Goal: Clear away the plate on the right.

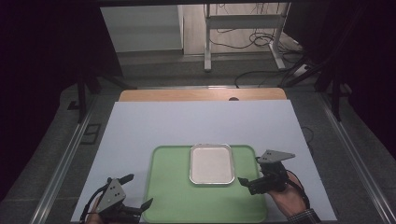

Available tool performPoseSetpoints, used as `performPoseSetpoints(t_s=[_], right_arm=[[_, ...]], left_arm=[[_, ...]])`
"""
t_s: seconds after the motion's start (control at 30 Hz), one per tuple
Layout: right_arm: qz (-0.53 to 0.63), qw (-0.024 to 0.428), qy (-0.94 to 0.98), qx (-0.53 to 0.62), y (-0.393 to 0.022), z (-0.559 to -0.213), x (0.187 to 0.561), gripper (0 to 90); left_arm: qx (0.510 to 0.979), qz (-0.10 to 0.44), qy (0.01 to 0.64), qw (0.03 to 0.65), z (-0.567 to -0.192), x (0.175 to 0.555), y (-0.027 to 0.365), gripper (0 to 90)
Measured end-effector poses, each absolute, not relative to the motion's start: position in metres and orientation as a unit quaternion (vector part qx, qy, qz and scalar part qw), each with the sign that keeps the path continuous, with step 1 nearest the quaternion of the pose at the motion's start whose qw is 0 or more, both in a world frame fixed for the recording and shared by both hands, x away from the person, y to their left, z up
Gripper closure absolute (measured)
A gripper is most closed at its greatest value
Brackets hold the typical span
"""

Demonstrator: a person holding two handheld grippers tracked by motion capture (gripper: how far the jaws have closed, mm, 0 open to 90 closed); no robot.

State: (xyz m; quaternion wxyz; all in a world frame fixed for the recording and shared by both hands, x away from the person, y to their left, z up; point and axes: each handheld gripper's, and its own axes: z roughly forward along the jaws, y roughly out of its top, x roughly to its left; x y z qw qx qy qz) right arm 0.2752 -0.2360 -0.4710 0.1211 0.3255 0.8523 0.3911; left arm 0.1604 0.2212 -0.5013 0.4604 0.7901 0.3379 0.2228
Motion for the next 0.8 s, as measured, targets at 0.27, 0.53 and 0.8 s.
performPoseSetpoints(t_s=[0.27,0.53,0.8], right_arm=[[0.39,0.136,0.847,0.334,-0.246,-0.472,0.27,0.0],[0.395,0.148,0.839,0.343,-0.258,-0.471,0.265,0.0],[0.402,0.159,0.83,0.352,-0.271,-0.47,0.26,0.0]], left_arm=[[0.79,0.223,0.338,0.46,-0.501,0.16,0.221,1.3],[0.79,0.223,0.338,0.46,-0.501,0.16,0.221,1.3],[0.791,0.224,0.338,0.459,-0.501,0.16,0.221,1.3]])
